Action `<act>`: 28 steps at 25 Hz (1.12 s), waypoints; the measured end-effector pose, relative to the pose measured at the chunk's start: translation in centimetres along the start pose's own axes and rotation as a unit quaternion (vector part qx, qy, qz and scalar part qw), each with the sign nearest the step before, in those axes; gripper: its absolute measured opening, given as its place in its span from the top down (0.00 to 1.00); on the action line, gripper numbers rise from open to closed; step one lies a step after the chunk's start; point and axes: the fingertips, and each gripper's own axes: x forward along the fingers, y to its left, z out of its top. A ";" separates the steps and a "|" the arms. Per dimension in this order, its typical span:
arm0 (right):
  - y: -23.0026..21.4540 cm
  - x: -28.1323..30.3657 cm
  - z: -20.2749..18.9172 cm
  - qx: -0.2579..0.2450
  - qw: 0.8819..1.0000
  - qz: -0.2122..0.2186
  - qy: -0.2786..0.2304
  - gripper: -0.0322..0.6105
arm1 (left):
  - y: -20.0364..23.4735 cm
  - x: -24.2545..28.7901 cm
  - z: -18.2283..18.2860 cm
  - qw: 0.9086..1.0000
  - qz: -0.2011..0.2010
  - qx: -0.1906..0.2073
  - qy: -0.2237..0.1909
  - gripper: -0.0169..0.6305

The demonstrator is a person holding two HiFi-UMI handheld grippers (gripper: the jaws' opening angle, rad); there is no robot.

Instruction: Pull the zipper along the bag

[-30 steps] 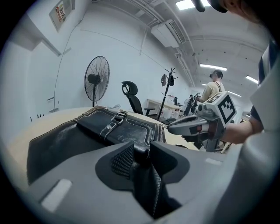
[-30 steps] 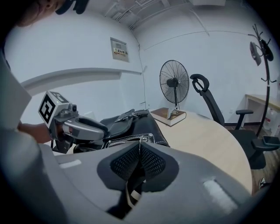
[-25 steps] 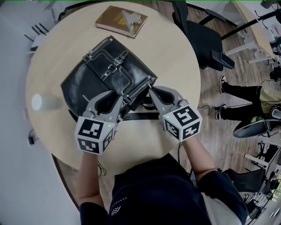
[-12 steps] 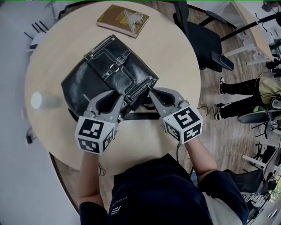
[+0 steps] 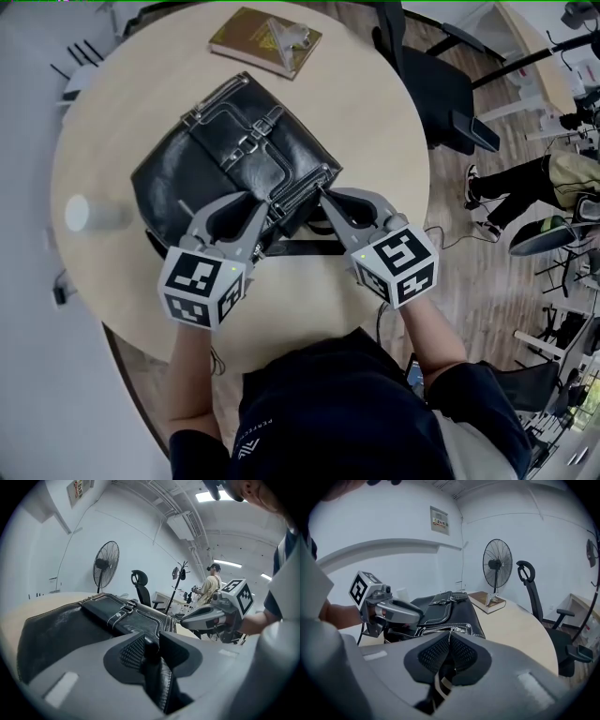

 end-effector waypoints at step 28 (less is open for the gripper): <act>0.2 0.3 0.7 -0.066 0.993 -0.042 0.094 0.93 | -0.5 0.3 0.0 0.998 -0.054 -0.014 -0.027 0.76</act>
